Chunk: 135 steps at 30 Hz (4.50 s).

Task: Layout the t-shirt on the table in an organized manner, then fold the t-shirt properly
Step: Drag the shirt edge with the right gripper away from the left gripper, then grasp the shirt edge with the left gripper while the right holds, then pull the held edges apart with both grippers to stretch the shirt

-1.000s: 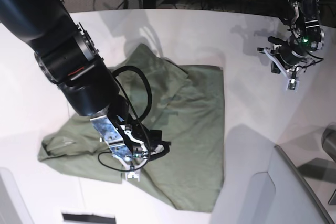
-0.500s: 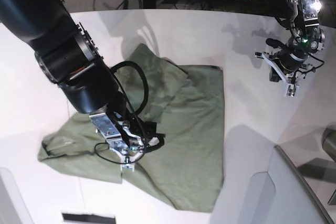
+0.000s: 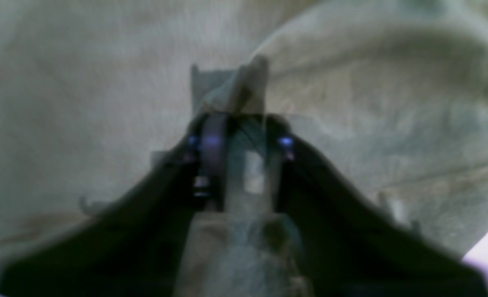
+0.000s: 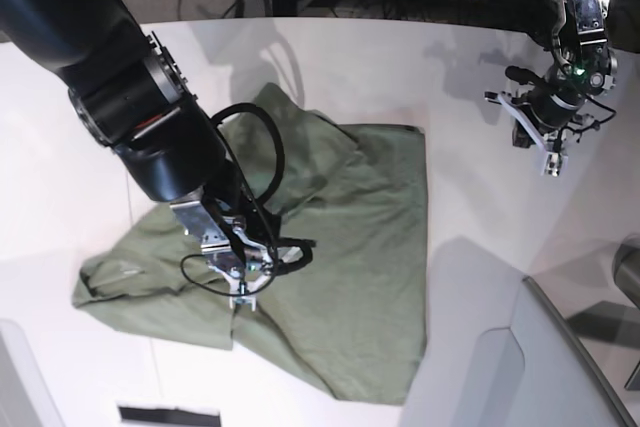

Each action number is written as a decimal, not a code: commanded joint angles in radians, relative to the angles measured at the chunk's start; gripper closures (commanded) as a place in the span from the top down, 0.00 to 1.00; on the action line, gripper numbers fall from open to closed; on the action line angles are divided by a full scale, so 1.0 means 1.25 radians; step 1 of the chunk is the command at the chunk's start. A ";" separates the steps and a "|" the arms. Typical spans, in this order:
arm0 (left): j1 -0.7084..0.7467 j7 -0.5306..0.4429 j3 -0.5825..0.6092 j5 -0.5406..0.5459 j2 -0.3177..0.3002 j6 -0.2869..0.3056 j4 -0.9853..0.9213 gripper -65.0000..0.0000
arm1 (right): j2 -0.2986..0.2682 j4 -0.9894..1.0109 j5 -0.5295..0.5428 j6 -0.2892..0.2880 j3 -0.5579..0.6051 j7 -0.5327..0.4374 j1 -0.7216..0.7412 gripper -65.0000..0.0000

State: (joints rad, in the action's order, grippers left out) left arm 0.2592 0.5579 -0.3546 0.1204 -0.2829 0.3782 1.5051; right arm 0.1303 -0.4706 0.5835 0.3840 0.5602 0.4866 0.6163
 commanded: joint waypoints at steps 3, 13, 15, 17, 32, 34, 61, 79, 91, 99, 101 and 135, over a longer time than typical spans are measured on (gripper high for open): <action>-0.005 -0.016 -0.003 0.005 -0.011 -0.001 0.012 0.00 | 0.003 -0.013 0.002 -0.002 -0.003 -0.003 0.026 0.02; -0.005 -0.016 -0.012 0.005 -0.014 -0.001 0.012 0.00 | -0.029 -0.269 0.000 0.060 -0.003 0.127 -0.025 0.00; -0.004 -0.016 -0.012 0.005 -0.014 -0.001 0.012 0.00 | -0.055 -0.336 0.002 0.123 -0.003 0.151 -0.044 0.00; -0.004 -0.016 -0.012 0.005 -0.014 -0.001 0.012 0.00 | -0.085 -0.391 0.002 0.165 -0.017 0.175 -0.064 0.00; -0.018 -0.016 -0.002 0.005 -0.006 -0.001 0.020 0.00 | -0.111 -0.535 -0.003 0.171 -0.225 0.304 -0.174 0.00; -0.045 -0.015 0.038 0.000 0.001 -0.001 0.023 0.00 | -0.086 -0.503 -0.006 0.170 -0.224 0.293 -0.172 0.00; -0.301 -0.199 0.303 -0.002 0.115 -0.023 -0.476 0.00 | -0.150 -0.600 -0.002 0.096 -0.164 0.170 -0.200 0.66; -0.217 -0.200 0.304 -0.002 0.075 -0.050 -0.388 0.00 | -0.004 -0.127 0.074 -0.173 -0.031 -0.023 -0.060 0.03; -0.215 -0.200 0.304 -0.002 0.044 -0.050 -0.388 0.00 | -0.129 -0.293 0.092 0.021 -0.031 0.121 -0.181 0.00; -0.214 -0.200 0.304 -0.002 0.032 -0.050 -0.390 0.00 | -0.217 -0.519 0.086 0.105 -0.141 0.231 -0.283 0.00; -0.214 -0.200 0.304 -0.002 0.031 -0.050 -0.390 0.00 | -0.231 -0.541 0.085 0.105 -0.165 0.258 -0.287 0.00; -0.150 -0.198 0.293 0.001 -0.009 -0.050 -0.201 0.00 | -0.305 -0.768 0.085 0.186 -0.364 0.360 -0.362 0.00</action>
State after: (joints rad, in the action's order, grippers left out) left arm 0.0841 0.3286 0.0147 0.1165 -0.2836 0.3176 1.2369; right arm -0.2272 -1.4170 0.7036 0.6086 0.1173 0.9527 0.1455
